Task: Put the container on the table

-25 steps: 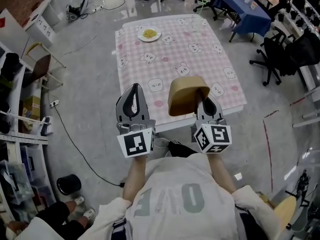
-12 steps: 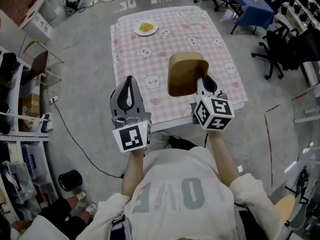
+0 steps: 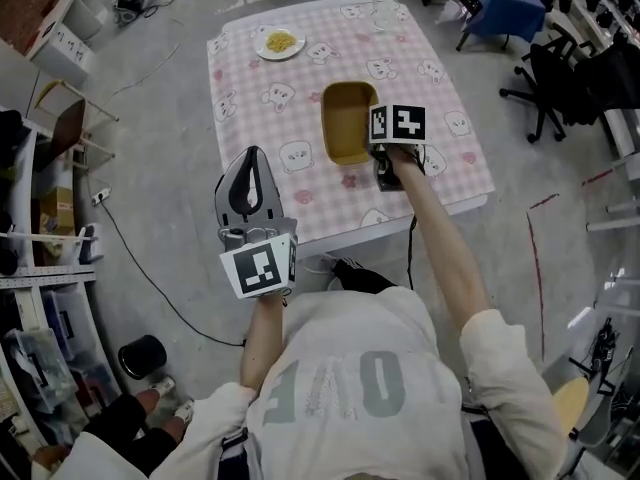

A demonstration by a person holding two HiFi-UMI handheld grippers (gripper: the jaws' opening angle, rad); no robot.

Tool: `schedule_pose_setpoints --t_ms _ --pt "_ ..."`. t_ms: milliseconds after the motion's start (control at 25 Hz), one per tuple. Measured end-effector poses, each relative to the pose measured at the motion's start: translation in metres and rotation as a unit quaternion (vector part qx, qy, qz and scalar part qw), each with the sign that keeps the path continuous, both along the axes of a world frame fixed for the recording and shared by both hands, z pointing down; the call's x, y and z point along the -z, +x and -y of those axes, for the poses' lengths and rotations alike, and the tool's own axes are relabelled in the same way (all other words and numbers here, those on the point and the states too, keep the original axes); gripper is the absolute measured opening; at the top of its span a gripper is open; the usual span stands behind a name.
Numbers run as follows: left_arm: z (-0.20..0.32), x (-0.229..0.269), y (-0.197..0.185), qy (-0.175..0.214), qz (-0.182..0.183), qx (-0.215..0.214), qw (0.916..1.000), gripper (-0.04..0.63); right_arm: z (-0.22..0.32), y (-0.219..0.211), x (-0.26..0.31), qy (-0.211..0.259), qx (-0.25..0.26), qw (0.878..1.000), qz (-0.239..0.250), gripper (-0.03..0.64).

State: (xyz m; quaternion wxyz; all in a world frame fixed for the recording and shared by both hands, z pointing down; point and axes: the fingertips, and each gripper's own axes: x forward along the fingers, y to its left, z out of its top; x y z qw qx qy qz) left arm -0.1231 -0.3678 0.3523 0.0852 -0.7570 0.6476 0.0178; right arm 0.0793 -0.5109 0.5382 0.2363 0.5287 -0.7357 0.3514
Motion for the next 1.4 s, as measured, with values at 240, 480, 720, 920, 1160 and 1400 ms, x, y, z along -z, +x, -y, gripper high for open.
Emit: schedule_pose_setpoints --t_ms 240,480,720,920,1160,1400 --pt "0.004 -0.007 0.000 -0.013 0.000 0.001 0.9999 0.028 -0.002 -0.005 -0.054 -0.118 0.021 0.993 -0.019 0.030" --pt "0.006 -0.012 -0.005 -0.019 -0.008 0.007 0.9998 0.028 -0.004 -0.008 -0.072 -0.147 0.029 0.988 -0.029 0.031" --pt "0.009 -0.014 -0.004 -0.027 -0.008 0.006 0.9996 0.027 -0.001 -0.010 -0.076 -0.150 0.027 0.988 -0.032 0.031" --pt "0.009 -0.015 0.001 -0.028 -0.008 0.001 0.9996 0.028 0.000 -0.017 -0.077 -0.134 0.030 0.990 -0.014 0.034" --pt "0.007 -0.011 0.002 -0.024 -0.010 -0.002 0.9997 0.027 -0.002 -0.021 -0.072 -0.126 0.027 0.992 0.015 0.146" --pt "0.008 -0.006 0.005 -0.017 -0.001 -0.003 0.9999 0.028 0.017 -0.016 -0.032 -0.055 0.021 0.998 0.015 0.145"
